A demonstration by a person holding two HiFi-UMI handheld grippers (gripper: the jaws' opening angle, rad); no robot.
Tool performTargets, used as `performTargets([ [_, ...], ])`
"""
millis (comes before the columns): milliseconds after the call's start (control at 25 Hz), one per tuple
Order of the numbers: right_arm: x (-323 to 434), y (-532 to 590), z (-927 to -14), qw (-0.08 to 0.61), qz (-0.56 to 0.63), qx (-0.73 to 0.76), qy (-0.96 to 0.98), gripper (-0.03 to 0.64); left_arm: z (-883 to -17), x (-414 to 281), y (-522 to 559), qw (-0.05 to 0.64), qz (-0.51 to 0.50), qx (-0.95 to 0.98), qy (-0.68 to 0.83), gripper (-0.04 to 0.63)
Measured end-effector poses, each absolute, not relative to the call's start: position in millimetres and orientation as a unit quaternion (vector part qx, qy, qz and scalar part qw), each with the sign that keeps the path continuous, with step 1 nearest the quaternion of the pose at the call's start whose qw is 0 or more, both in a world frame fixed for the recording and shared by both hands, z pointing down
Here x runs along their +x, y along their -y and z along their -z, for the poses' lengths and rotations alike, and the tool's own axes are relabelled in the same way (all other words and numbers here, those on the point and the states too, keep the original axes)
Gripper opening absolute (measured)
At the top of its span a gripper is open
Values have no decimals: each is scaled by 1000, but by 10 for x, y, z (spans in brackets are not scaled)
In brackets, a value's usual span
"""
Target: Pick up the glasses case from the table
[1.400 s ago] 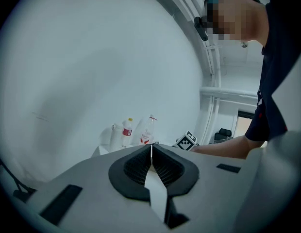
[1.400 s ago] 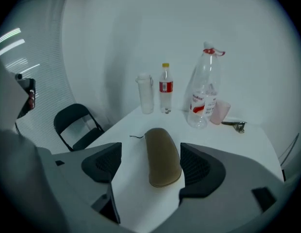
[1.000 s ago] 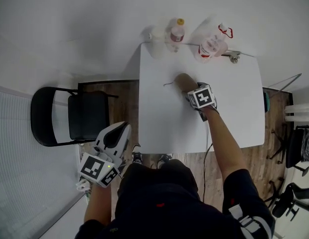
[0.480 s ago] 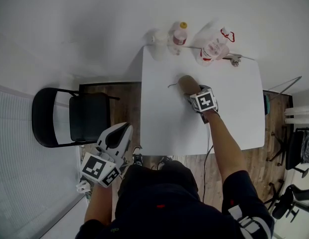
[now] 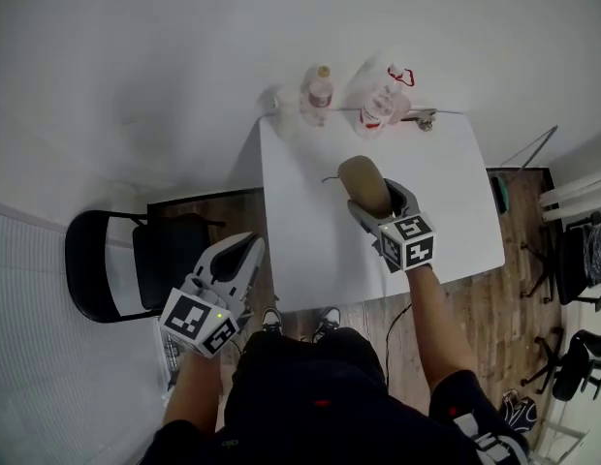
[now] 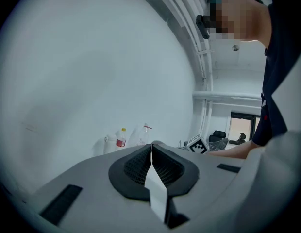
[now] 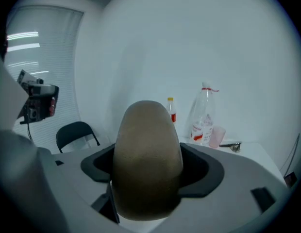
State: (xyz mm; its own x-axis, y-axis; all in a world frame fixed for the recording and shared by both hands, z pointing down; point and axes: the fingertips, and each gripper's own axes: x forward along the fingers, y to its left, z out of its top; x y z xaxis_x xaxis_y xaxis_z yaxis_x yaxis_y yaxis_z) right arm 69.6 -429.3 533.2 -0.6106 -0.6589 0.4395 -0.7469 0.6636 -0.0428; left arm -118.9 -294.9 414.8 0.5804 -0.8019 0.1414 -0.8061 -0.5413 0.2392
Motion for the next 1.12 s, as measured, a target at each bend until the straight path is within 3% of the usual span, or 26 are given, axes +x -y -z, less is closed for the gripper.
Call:
performTargets([
  [160, 745, 3834, -4677, 105, -84, 411, 902, 373, -3956, -1100, 2950, 120, -1, 895, 431, 26],
  [320, 923, 3360, -4165, 58, -52, 444, 893, 373, -3728, -964, 2895, 97, 10, 911, 401, 26],
  [640, 1174, 2686, -3472, 29, 25, 520, 853, 373, -3373, -715, 2679, 56, 16, 937, 345, 26],
  [1120, 1158, 2437, -3334, 28, 35, 538, 842, 373, -3277, -669, 2540, 32, 13, 944, 329, 26],
])
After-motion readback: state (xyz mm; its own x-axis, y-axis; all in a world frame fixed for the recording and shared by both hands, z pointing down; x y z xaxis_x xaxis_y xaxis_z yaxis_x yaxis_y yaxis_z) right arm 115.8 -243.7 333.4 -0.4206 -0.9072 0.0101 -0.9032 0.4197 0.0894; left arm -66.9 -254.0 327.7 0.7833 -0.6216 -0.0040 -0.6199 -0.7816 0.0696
